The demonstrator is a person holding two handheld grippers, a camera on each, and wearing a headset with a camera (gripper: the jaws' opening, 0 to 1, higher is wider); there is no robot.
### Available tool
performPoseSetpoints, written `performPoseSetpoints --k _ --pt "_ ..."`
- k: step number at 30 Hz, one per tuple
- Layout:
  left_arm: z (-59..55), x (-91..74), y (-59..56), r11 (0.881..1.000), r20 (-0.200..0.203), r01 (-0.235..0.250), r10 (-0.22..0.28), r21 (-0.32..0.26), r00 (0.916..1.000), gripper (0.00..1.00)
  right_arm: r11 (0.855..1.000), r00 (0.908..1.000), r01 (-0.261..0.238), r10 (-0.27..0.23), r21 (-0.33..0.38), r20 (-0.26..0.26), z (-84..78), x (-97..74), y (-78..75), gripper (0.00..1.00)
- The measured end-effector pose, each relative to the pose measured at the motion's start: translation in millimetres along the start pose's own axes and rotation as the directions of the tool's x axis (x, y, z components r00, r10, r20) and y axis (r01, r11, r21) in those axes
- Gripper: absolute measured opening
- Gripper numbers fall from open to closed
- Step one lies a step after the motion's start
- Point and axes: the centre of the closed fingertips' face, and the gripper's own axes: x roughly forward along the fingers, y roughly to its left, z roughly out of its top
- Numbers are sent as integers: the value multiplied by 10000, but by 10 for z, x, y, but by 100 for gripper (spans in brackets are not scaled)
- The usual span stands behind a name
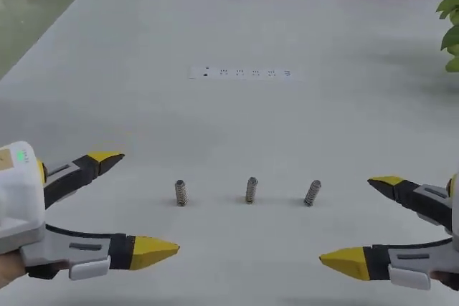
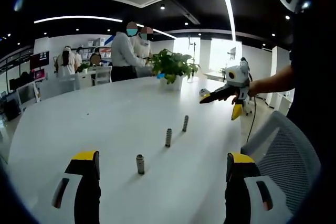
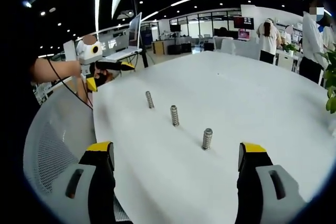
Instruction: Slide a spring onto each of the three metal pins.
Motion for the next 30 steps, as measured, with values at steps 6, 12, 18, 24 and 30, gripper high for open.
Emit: performPoseSetpoints --k 6,12,18,24,30 --pt "11 -30 13 9997 -15 19 -19 -243 10000 98 9997 9995 -146 140 -207 -300 52 90 39 99" --pt "-249 -66 15 9986 -1145 101 -160 -523 9933 98 9996 9881 -219 185 -203 -1529 -134 107 49 99" --pt "-558 -32 -26 9886 -2436 156 -523 -1500 9685 98 9988 9583 -139 2 -459 -2857 -467 139 -30 97" --pt "-490 1 -124 9931 -2145 344 -580 -1122 9750 97 9991 9617 -127 12 -400 -2743 -449 105 -17 96" --pt "-473 5 -148 9929 -2036 364 -591 -1135 9773 97 9990 9587 -7 -122 -453 -2841 -449 55 -48 94"
